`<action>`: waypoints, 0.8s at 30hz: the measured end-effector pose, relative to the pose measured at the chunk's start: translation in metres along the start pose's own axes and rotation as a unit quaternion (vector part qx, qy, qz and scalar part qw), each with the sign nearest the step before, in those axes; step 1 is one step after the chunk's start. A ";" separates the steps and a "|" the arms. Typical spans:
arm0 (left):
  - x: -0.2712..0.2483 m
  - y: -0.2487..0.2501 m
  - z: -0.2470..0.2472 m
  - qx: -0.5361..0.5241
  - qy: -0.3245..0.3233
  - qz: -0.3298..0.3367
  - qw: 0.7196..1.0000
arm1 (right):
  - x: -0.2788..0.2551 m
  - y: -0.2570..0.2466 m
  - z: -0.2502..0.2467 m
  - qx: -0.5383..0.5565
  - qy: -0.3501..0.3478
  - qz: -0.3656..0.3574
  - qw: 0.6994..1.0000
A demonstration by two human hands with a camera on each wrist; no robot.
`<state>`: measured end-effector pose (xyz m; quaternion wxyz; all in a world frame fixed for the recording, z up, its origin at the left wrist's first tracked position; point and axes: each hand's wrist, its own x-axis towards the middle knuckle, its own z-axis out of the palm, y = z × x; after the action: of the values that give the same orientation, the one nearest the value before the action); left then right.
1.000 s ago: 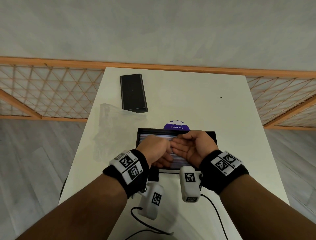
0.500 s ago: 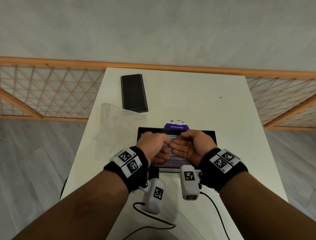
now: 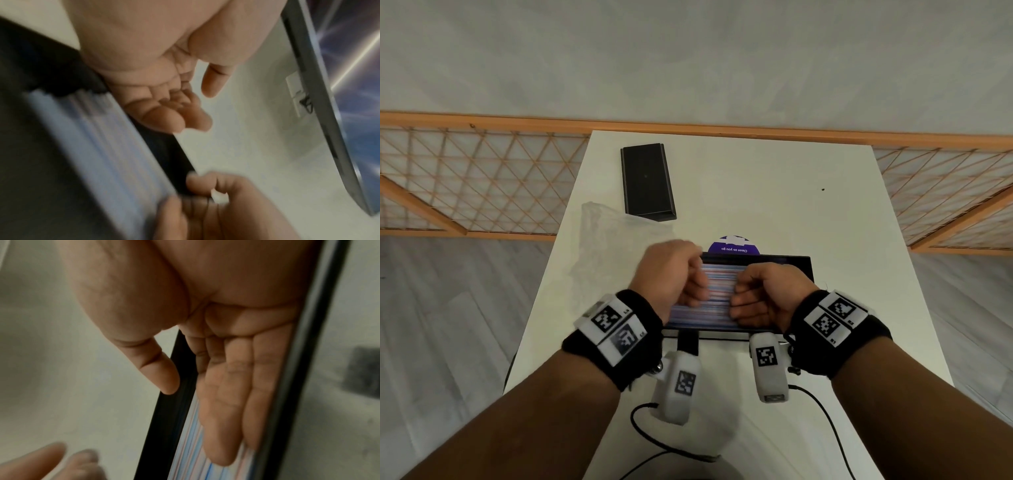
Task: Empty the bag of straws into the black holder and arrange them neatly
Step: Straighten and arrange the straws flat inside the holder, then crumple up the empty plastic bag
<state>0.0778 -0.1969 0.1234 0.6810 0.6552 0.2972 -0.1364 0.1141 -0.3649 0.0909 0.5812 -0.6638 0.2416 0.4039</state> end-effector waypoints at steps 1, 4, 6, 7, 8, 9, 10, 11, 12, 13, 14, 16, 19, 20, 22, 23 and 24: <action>0.002 0.007 -0.009 -0.018 0.034 0.026 0.999 | -0.001 -0.001 0.000 0.002 0.000 -0.006 1.000; 0.022 0.019 -0.049 0.025 0.212 0.094 0.972 | -0.009 -0.008 0.001 0.020 0.005 -0.038 0.999; 0.041 0.011 -0.076 0.081 0.305 0.076 0.946 | -0.016 -0.018 0.001 0.035 0.021 -0.078 0.996; 0.051 0.000 -0.085 0.106 0.310 0.034 0.944 | -0.020 -0.025 0.001 0.042 0.030 -0.101 0.994; 0.059 -0.013 -0.093 0.119 0.284 -0.011 0.951 | -0.024 -0.031 0.002 0.049 0.037 -0.121 0.991; 0.067 -0.031 -0.098 0.139 0.243 -0.051 0.959 | -0.029 -0.037 0.003 0.054 0.041 -0.139 0.988; 0.072 -0.049 -0.101 0.162 0.201 -0.084 0.963 | -0.033 -0.042 0.004 0.058 0.043 -0.154 0.985; 0.075 -0.065 -0.102 0.196 0.168 -0.112 0.960 | -0.037 -0.046 0.005 0.058 0.044 -0.168 0.983; 0.078 -0.081 -0.101 0.250 0.138 -0.126 0.950 | -0.041 -0.049 0.007 0.053 0.044 -0.180 0.981; 0.079 -0.092 -0.099 0.322 0.114 -0.125 0.931 | -0.044 -0.051 0.008 0.044 0.044 -0.191 0.980; 0.080 -0.102 -0.098 0.396 0.099 -0.105 0.907 | -0.046 -0.052 0.010 0.031 0.042 -0.201 0.978; 0.082 -0.109 -0.098 0.499 0.102 -0.069 0.858 | -0.049 -0.049 0.013 -0.004 0.041 -0.217 0.975; 0.081 -0.101 -0.102 0.425 0.145 -0.088 0.889 | -0.049 -0.041 0.017 -0.085 0.064 -0.255 0.961; 0.080 -0.093 -0.104 0.357 0.164 -0.079 0.916 | -0.049 -0.038 0.017 -0.122 0.081 -0.280 0.949; 0.072 -0.069 -0.102 0.217 0.207 -0.045 0.953 | -0.048 -0.033 0.020 -0.197 0.120 -0.347 0.909; 0.065 -0.053 -0.099 0.146 0.228 -0.017 0.962 | -0.049 -0.031 0.022 -0.223 0.128 -0.386 0.886; 0.057 -0.037 -0.096 0.083 0.239 0.019 0.967 | -0.051 -0.031 0.025 -0.242 0.121 -0.428 0.862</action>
<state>0.0799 -0.0957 0.0636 0.5358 0.7285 0.4267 0.0126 0.1037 -0.3423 0.1508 0.4843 -0.8654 -0.1031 0.0773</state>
